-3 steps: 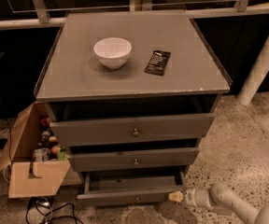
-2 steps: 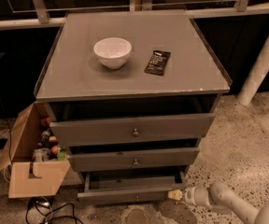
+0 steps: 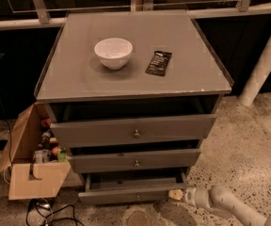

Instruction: Close bottom drawer

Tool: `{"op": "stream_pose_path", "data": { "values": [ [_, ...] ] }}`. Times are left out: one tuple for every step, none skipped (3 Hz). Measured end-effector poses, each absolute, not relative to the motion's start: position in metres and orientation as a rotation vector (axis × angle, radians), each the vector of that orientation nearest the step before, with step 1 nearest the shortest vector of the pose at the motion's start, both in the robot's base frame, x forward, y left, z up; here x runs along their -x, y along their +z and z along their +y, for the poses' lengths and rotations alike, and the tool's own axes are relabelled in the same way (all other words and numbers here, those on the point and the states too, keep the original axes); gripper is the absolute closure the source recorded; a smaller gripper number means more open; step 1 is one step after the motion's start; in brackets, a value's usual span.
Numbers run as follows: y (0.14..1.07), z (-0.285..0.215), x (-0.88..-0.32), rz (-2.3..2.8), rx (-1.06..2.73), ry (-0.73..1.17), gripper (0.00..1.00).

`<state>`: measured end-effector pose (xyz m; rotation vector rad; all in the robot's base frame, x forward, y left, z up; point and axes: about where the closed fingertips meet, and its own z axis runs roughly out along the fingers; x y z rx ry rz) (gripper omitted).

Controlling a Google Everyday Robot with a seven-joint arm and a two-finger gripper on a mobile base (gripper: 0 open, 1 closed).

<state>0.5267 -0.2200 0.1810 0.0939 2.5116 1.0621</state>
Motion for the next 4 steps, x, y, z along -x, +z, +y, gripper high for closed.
{"op": "stream_pose_path", "data": {
  "values": [
    [0.182,-0.221,-0.531,2.488,-0.132,1.043,1.00],
    [0.182,-0.221,-0.531,2.486,-0.135,1.042,1.00],
    [0.170,-0.219,-0.533,2.489,-0.187,1.047,1.00],
    [0.166,-0.219,-0.539,2.474,-0.221,1.048,1.00]
  ]
}}
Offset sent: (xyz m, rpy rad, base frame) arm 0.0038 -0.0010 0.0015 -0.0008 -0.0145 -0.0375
